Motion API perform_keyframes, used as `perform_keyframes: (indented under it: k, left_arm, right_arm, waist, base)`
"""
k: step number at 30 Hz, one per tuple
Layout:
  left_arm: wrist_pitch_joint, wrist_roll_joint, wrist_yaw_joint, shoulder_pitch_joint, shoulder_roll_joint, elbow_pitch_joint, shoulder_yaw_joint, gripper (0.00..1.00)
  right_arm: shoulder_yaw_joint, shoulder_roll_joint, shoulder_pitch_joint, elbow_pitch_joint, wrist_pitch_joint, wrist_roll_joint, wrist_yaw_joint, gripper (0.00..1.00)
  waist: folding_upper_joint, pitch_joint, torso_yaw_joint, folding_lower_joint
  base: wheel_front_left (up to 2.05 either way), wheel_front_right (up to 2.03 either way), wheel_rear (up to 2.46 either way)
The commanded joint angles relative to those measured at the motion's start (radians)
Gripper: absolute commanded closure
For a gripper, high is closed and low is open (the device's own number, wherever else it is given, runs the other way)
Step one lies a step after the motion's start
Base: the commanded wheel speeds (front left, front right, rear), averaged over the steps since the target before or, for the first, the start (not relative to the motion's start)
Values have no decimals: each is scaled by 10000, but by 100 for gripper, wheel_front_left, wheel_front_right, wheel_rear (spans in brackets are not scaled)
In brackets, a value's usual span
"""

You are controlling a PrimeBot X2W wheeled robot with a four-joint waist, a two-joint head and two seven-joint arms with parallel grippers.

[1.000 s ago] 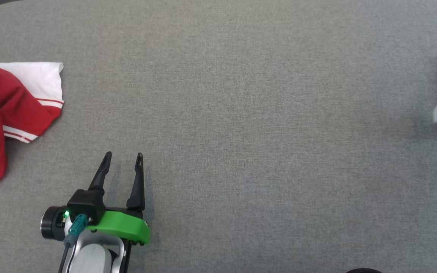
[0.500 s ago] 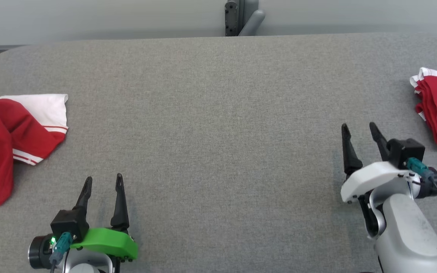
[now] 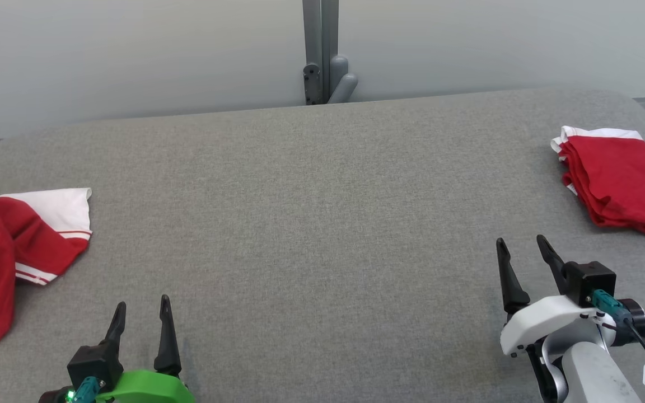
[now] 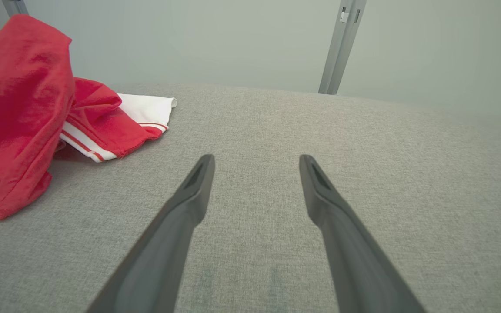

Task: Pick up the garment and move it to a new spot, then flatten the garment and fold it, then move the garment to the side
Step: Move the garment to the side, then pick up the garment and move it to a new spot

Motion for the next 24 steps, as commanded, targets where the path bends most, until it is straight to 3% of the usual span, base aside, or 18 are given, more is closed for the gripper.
perform_keyframes:
  k: [1,18,24]
  left_arm:
    - [-1,9,-14,158,50,17,26,0]
    - [-1,178,17,263,49,-71,-52,0]
    - [-1,124,127,-5,53,143,-90,0]
  right_arm:
    - [-29,-21,184,-117,-26,60,-15,0]
    - [116,-18,608,-424,-26,345,-15,0]
    - [487,-18,569,-423,-26,302,-15,0]
  waist:
    - [0,-288,-214,0]
    - [0,-402,-73,0]
    - [0,-228,745,0]
  base:
    - [0,0,0]
    - [0,0,0]
    - [0,0,0]
